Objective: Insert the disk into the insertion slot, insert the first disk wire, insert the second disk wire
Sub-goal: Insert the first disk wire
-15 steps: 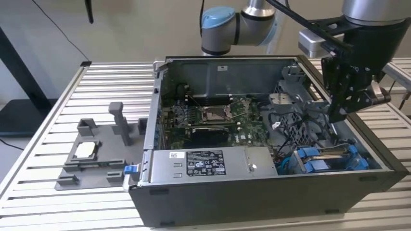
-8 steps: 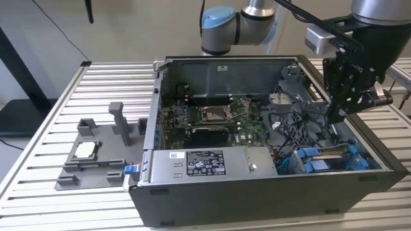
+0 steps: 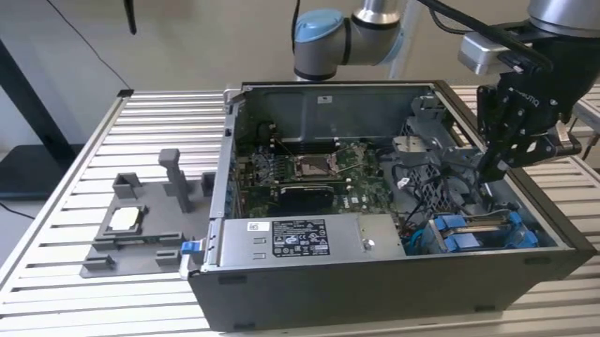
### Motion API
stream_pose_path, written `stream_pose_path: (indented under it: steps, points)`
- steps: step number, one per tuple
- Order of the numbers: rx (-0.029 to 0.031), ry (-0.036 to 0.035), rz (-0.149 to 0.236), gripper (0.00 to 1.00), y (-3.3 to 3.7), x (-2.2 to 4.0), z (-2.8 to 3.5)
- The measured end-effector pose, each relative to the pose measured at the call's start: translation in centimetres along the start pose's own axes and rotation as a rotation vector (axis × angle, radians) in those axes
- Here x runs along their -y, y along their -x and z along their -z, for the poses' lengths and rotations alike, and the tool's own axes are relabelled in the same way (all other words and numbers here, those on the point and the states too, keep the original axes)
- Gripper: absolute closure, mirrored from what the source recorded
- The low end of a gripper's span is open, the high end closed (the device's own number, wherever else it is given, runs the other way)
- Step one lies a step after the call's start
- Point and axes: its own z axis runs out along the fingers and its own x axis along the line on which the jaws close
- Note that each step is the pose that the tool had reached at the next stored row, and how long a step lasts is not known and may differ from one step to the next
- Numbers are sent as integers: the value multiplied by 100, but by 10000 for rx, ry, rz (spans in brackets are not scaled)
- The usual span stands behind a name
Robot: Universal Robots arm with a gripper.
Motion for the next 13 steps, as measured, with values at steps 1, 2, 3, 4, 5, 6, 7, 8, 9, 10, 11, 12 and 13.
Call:
stream_pose_path:
  steps: [1,2,3,4,5,6,7,8,9,10,11,12,13]
  points:
    - [5,25,0,81,-3,19,-1]
    - [11,47,1,81,-9,35,-2]
    - [12,82,1,81,-15,48,-3]
    - [14,125,2,81,-20,57,-5]
    - [17,182,2,81,-24,65,-8]
    - [19,265,3,81,-29,70,-10]
    - [21,365,4,81,-33,76,-12]
    - [24,452,5,81,-36,80,-15]
    - [25,530,3,81,-40,85,-18]
    - [27,575,-5,81,-44,88,-24]
    - [30,603,-14,81,-47,91,-31]
    - [29,623,-26,81,-51,94,-39]
    - [28,640,-39,81,-55,97,-48]
